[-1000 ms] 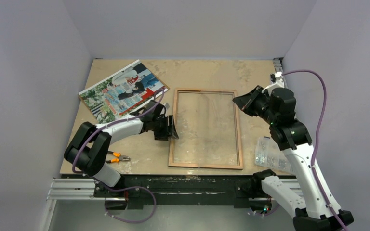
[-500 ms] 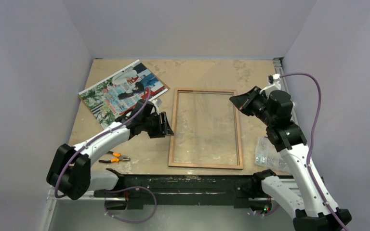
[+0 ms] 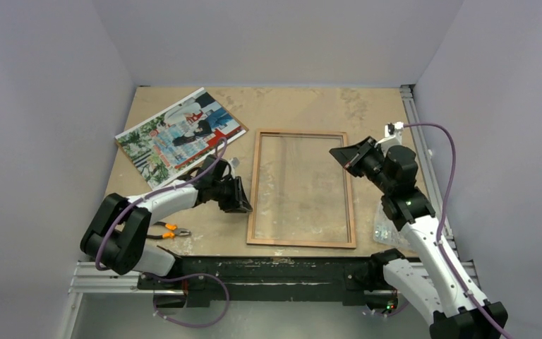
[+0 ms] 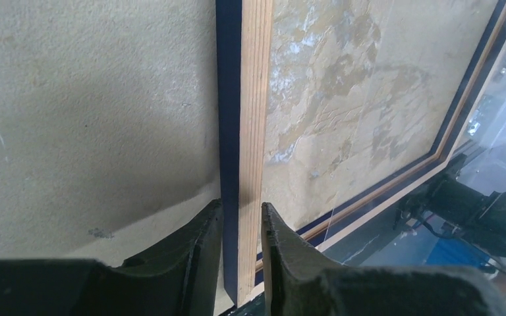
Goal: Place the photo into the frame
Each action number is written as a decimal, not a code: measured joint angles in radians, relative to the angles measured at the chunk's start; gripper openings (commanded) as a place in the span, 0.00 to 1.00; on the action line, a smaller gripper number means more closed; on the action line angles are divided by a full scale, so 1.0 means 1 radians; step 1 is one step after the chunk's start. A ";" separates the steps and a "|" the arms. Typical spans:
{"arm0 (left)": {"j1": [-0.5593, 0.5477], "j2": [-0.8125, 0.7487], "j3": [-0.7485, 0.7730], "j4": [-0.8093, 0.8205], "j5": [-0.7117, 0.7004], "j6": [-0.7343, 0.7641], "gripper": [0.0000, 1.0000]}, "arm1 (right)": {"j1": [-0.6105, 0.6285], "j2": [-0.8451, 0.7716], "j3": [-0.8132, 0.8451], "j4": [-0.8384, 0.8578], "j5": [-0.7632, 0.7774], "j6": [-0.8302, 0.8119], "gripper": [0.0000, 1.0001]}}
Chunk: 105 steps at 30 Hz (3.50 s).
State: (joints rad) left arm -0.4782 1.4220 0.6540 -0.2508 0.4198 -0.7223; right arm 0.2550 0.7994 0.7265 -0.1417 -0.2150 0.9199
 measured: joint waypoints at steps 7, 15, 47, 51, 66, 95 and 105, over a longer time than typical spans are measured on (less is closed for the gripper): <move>0.000 0.017 0.000 0.030 0.001 0.000 0.18 | 0.000 -0.007 -0.011 0.089 -0.005 0.023 0.00; 0.003 0.056 -0.010 0.073 0.039 -0.004 0.12 | 0.000 -0.015 -0.124 0.216 -0.012 0.093 0.00; 0.007 0.072 -0.044 0.166 0.084 -0.027 0.07 | 0.001 0.064 -0.194 0.334 -0.023 0.153 0.00; 0.007 0.072 -0.045 0.168 0.085 -0.026 0.07 | 0.001 0.064 -0.194 0.333 -0.039 0.142 0.00; 0.007 0.072 -0.046 0.169 0.086 -0.026 0.05 | 0.001 0.064 -0.194 0.328 -0.034 0.164 0.00; 0.007 0.072 -0.050 0.176 0.088 -0.026 0.04 | 0.001 0.080 -0.185 0.306 -0.011 0.228 0.00; 0.007 0.072 -0.050 0.177 0.088 -0.026 0.04 | 0.001 0.077 -0.183 0.276 -0.004 0.223 0.00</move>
State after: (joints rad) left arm -0.4713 1.4940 0.6037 -0.0738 0.5076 -0.7483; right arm 0.2562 0.8764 0.5438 0.1345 -0.2188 1.1427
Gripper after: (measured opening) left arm 0.086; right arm 0.003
